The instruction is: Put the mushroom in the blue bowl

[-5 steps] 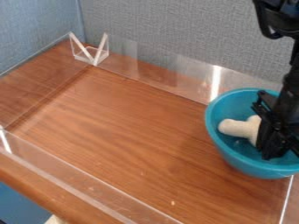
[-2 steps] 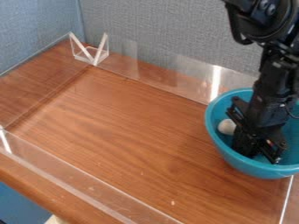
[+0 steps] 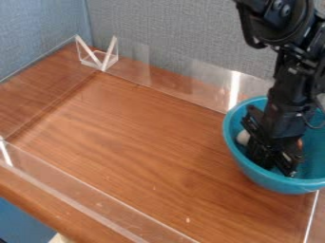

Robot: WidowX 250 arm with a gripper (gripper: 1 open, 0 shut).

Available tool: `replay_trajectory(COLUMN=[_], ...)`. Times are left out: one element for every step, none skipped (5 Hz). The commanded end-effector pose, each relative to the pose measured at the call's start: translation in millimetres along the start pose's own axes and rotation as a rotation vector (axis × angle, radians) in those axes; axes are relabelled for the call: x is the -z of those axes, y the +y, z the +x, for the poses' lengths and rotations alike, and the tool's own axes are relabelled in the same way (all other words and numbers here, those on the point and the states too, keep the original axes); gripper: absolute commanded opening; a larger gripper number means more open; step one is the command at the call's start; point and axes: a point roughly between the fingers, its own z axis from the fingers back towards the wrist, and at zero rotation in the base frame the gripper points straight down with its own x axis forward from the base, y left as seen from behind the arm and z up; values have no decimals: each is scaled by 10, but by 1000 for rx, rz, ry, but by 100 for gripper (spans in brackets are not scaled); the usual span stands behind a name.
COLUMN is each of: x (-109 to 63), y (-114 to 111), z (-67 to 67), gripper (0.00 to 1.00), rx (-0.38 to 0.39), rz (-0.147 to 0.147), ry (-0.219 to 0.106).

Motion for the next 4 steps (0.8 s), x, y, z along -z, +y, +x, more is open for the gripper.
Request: replay_trajectory(x=[-300, -275, -243, -265], y=[-56, -64, -67, -61], z=[21, -23, -64, -65], gripper=[0, 0, 0, 0], rx=[60, 41, 18, -2], rz=[35, 33, 30, 28], ry=[-72, -68, -63, -59])
